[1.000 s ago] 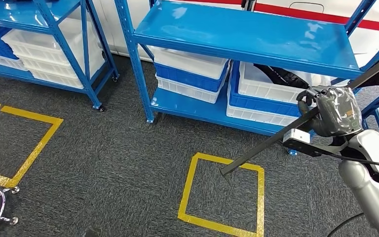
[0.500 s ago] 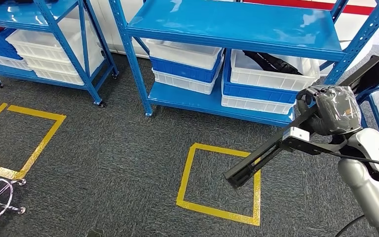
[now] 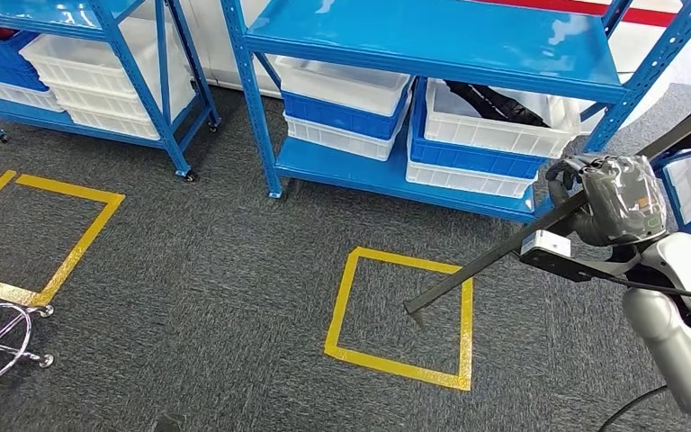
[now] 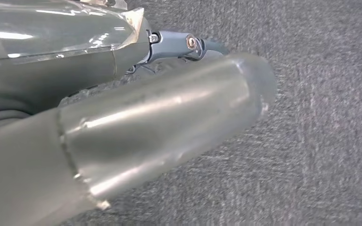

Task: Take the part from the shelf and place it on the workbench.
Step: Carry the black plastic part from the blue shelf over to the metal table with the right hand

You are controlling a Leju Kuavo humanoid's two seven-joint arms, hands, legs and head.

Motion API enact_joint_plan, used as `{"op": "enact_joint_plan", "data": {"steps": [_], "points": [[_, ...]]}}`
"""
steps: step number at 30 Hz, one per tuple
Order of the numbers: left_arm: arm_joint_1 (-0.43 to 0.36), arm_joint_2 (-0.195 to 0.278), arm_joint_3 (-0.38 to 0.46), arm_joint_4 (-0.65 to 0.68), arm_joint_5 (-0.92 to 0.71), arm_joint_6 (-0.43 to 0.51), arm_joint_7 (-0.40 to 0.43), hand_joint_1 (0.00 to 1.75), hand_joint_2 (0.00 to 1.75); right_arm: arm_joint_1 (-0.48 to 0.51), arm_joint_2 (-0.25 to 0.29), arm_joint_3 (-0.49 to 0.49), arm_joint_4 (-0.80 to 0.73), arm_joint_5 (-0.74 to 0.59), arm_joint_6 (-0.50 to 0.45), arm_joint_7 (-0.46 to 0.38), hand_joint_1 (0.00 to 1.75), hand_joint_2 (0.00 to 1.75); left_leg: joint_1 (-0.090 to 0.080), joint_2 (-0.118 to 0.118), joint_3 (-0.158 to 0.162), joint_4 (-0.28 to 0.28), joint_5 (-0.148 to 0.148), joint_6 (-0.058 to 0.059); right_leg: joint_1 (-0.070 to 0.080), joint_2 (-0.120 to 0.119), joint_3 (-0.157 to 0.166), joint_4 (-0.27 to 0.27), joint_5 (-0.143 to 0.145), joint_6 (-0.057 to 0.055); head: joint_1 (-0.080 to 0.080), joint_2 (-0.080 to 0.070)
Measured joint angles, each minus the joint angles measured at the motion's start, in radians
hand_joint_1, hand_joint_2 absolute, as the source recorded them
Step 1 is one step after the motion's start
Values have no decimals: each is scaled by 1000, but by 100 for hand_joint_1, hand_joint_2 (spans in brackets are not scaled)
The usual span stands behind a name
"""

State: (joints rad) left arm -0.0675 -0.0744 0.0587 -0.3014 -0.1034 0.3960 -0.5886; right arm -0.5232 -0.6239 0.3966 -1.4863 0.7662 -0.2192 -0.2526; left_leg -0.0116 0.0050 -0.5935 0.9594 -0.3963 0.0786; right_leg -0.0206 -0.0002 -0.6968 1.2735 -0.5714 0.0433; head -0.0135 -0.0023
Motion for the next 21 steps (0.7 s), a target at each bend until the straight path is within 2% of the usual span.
{"op": "enact_joint_plan", "data": {"steps": [1,2,4,6,9,10,12,13,15,16,17,18,20,21], "points": [[0,-1,0,0,0,-1,0,0,0,3,0,0,0,-2,-1,0,152,175,2,1,-14,2,10,-4,-3,0,16,0,15,13,0,0],[0,-2,0,0,0,-1,0,0,0,4,0,0,0,-3,-1,-1,152,175,5,1,-29,6,18,-9,-7,0,47,-32,39,27,0,0],[1,-2,0,1,0,-2,0,0,0,6,-1,0,0,-5,-3,-2,152,175,10,2,-53,18,30,-19,-16,-2,127,-139,77,47,0,0],[1,-2,0,1,0,-2,0,0,0,6,-1,0,0,-6,-3,-3,152,175,12,2,-62,26,33,-22,-20,-3,165,-193,85,52,1,0],[1,-2,0,1,0,-2,0,0,0,6,-1,0,0,-6,-3,-3,152,175,10,2,-64,29,34,-24,-21,-3,177,-213,77,52,1,0],[1,-1,0,1,0,-2,0,0,0,6,-1,0,0,-6,-3,-3,152,175,9,2,-69,34,35,-26,-18,-2,193,-237,66,49,2,0],[2,1,0,1,1,-2,0,0,0,10,-1,0,0,-7,-4,-3,152,175,5,1,-81,43,43,-31,-8,2,210,-269,48,36,2,0],[5,2,0,1,1,-2,-1,0,0,13,0,1,0,-8,-4,-3,152,175,4,-2,-94,57,35,-38,-7,2,207,-275,49,20,0,0],[12,2,0,1,5,-1,-3,0,0,19,4,2,1,-9,-5,-4,152,175,9,-6,-139,199,-57,-55,-11,-2,159,-261,82,-13,-5,0],[14,2,0,2,8,0,-4,0,0,19,6,3,2,-9,-5,-4,152,175,13,-7,-147,264,-102,-61,-12,-3,137,-259,101,-25,-7,0],[14,2,0,2,11,2,-6,0,0,18,8,3,2,-9,-5,-4,152,175,15,-7,-131,299,-125,-61,-8,-3,118,-259,116,-28,-8,0],[14,2,0,2,13,3,-7,0,0,17,10,3,2,-9,-5,-4,152,175,15,-8,-83,257,-108,-54,-6,-3,107,-259,127,-26,-8,0],[13,3,0,2,16,5,-8,0,0,13,11,2,2,-9,-5,-4,152,175,11,-12,16,120,-94,-41,-2,-2,99,-259,139,-18,-7,0],[12,3,0,2,18,5,-9,0,0,9,12,2,2,-9,-5,-4,152,175,7,-13,43,79,-94,-36,-2,-2,97,-260,146,-12,-7,0]]}}
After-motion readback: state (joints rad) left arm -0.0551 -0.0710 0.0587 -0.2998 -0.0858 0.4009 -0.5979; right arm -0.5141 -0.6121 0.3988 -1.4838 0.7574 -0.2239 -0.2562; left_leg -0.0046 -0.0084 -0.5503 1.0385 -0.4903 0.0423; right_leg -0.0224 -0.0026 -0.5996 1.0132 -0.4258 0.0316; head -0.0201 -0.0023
